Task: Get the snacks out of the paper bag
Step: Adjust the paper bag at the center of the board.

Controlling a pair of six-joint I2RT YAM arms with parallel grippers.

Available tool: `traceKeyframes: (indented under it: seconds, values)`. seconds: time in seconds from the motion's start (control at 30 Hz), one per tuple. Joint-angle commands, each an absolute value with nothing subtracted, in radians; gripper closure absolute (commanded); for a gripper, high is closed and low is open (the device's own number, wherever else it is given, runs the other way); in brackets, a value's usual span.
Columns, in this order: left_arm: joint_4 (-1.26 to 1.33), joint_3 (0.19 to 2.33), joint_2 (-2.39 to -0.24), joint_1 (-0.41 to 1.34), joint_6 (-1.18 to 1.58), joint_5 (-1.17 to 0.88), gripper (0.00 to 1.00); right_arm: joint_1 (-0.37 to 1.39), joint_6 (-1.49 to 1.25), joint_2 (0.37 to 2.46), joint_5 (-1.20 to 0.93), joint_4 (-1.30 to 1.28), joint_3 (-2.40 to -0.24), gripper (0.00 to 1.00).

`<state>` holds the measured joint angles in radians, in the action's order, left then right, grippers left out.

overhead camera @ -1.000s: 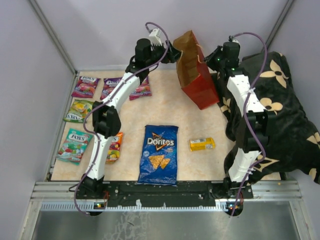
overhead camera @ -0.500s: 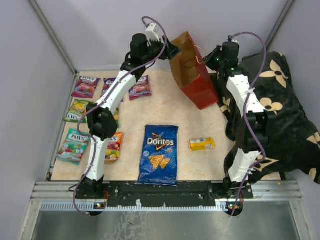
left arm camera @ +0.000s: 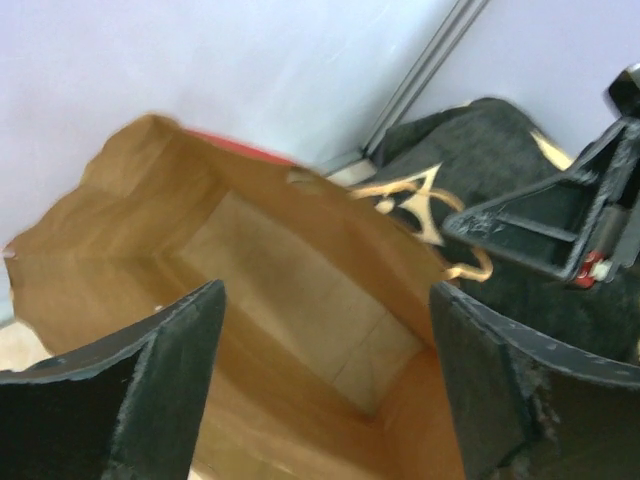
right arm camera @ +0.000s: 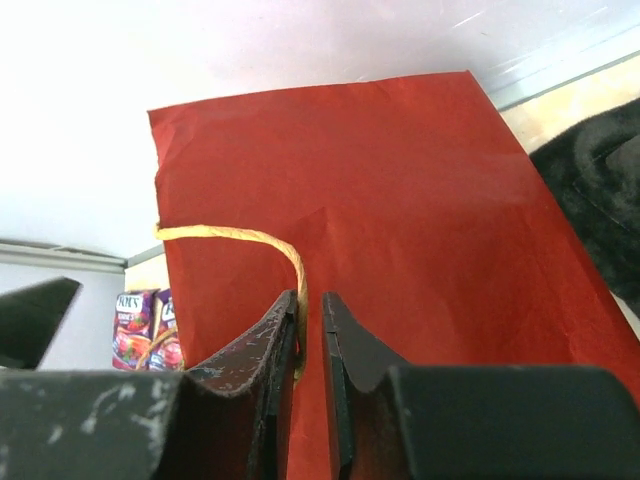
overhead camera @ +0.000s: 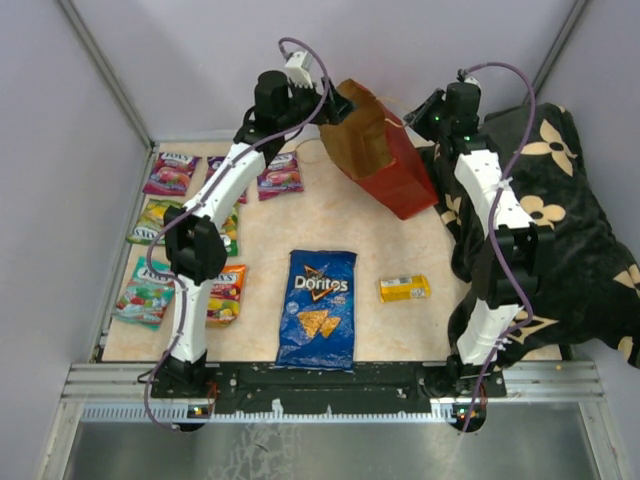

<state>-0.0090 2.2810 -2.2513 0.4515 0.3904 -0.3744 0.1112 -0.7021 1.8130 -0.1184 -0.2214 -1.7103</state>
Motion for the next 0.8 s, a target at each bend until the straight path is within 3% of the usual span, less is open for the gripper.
traceKeyframes:
  seconds: [0.0, 0.2, 0.43, 0.57, 0.77]
  values:
    - [-0.047, 2.089, -2.117, 0.418, 0.312, -0.3, 0.05, 0.116, -0.663, 1.75, -0.104, -0.212, -1.739, 0.82]
    - [0.07, 1.754, -1.942, 0.327, 0.372, -0.384, 0.01, 0.115, -0.65, 1.744, -0.102, -0.192, -1.706, 0.82]
    - [0.127, 1.577, -1.891, 0.311, 0.345, -0.465, 0.01, 0.115, -0.641, 1.751, -0.116, -0.176, -1.679, 0.82]
    - [0.153, 1.541, -1.909, 0.311, 0.383, -0.565, 0.08, 0.115, -0.642, 1.752, -0.12, -0.166, -1.664, 0.82]
    - [0.187, 1.457, -1.88, 0.313, 0.384, -0.532, 0.23, 0.113, -0.639, 1.748, -0.128, -0.153, -1.649, 0.82]
